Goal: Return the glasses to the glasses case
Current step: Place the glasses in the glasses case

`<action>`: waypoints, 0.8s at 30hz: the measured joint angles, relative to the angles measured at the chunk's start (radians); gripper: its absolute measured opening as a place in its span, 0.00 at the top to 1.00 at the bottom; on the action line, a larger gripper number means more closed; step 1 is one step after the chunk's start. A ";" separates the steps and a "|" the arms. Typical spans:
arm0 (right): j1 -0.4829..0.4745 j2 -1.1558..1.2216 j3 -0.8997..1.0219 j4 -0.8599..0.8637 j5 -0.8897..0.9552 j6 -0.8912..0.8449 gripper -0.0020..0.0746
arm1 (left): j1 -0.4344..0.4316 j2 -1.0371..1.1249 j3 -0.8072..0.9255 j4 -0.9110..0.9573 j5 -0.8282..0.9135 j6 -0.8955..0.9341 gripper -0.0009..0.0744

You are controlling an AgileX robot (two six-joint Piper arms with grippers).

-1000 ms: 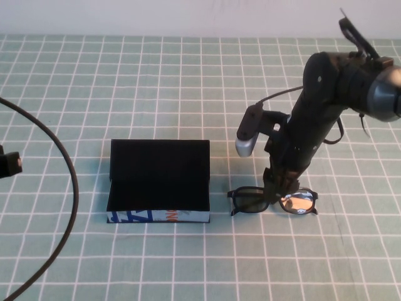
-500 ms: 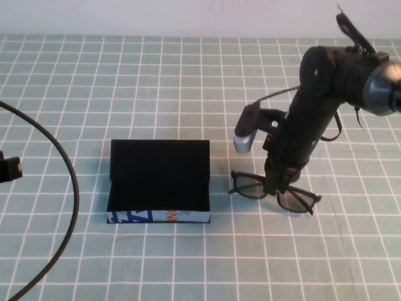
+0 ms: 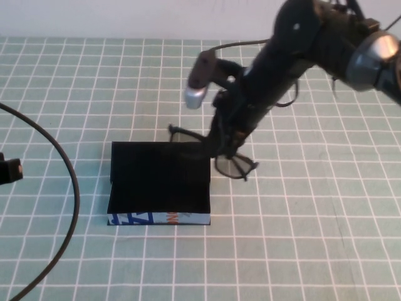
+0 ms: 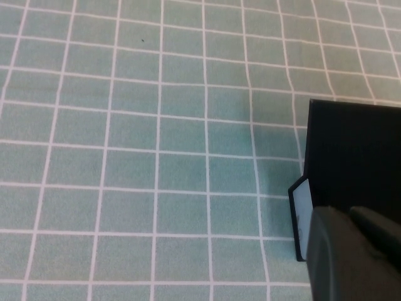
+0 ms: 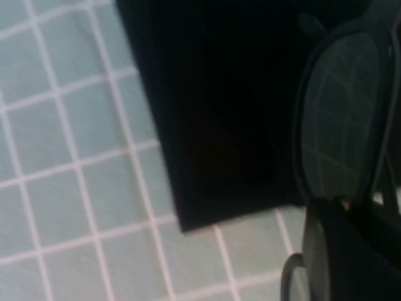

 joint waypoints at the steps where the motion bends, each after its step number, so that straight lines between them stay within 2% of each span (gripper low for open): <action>1: 0.017 0.000 -0.002 0.000 0.000 0.000 0.96 | 0.000 0.000 0.000 0.000 -0.002 0.000 0.99; 10: 0.186 0.088 -0.086 -0.090 0.009 0.000 0.96 | 0.000 0.000 0.000 0.000 -0.009 0.000 0.99; 24: 0.219 0.186 -0.160 -0.113 0.009 0.000 0.96 | 0.000 0.000 0.000 0.000 0.002 0.000 0.99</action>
